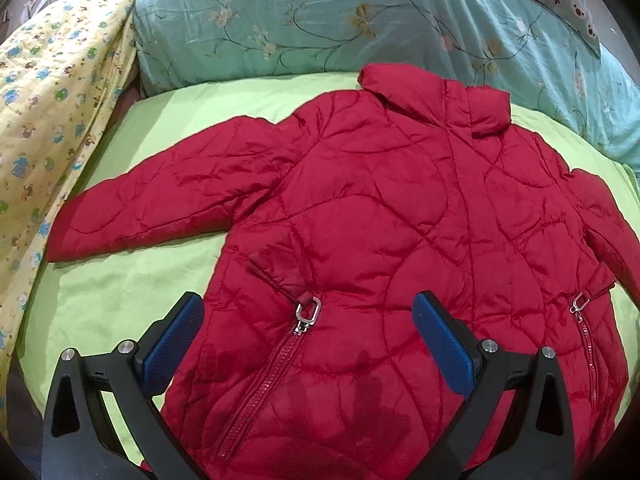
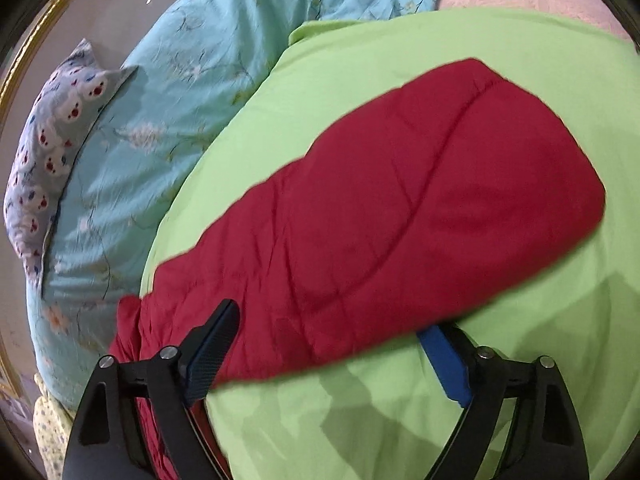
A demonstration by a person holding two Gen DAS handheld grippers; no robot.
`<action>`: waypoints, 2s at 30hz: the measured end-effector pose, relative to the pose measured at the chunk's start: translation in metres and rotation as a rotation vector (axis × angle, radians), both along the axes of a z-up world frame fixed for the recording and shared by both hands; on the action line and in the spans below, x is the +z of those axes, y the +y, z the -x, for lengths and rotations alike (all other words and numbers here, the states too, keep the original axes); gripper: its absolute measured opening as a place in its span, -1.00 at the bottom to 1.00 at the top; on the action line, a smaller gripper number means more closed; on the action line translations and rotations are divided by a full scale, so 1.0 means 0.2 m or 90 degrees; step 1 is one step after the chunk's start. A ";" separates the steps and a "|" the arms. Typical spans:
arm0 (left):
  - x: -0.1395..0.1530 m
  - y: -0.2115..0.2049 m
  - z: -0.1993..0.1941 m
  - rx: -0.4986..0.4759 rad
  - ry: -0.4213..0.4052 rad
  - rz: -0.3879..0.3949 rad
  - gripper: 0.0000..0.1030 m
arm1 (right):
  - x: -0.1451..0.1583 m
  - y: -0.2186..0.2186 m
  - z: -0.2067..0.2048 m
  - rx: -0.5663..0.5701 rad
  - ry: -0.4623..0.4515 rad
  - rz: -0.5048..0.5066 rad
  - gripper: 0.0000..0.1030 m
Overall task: Fold large clothes
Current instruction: 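Grasp the sleeve cuff with the right gripper and fold it across the jacket body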
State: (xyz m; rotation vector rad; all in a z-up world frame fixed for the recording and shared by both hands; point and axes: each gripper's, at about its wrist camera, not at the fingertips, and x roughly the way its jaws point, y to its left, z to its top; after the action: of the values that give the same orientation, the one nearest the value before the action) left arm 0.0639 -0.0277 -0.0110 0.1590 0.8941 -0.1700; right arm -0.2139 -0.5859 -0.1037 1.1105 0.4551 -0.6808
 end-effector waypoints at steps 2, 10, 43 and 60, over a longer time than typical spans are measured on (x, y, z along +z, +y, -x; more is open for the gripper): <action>-0.01 -0.01 -0.01 -0.002 0.010 0.001 1.00 | 0.00 -0.03 -0.02 -0.008 0.000 0.005 0.46; -0.03 -0.01 -0.02 -0.001 0.013 -0.006 1.00 | 0.06 -0.06 -0.05 0.002 -0.001 0.043 -0.54; -0.04 0.12 -0.06 -0.011 0.038 0.074 1.00 | 0.63 0.99 -0.96 0.424 -0.112 0.242 -0.78; -0.01 0.29 -0.36 -0.070 0.106 0.318 1.00 | 0.23 1.75 -1.72 0.653 -0.005 0.258 -0.79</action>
State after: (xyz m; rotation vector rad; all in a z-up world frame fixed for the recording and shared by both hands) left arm 0.1363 0.0299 -0.0128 -0.2750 0.9827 -0.5069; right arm 0.1302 -0.2351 -0.0574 0.3847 0.7538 0.1445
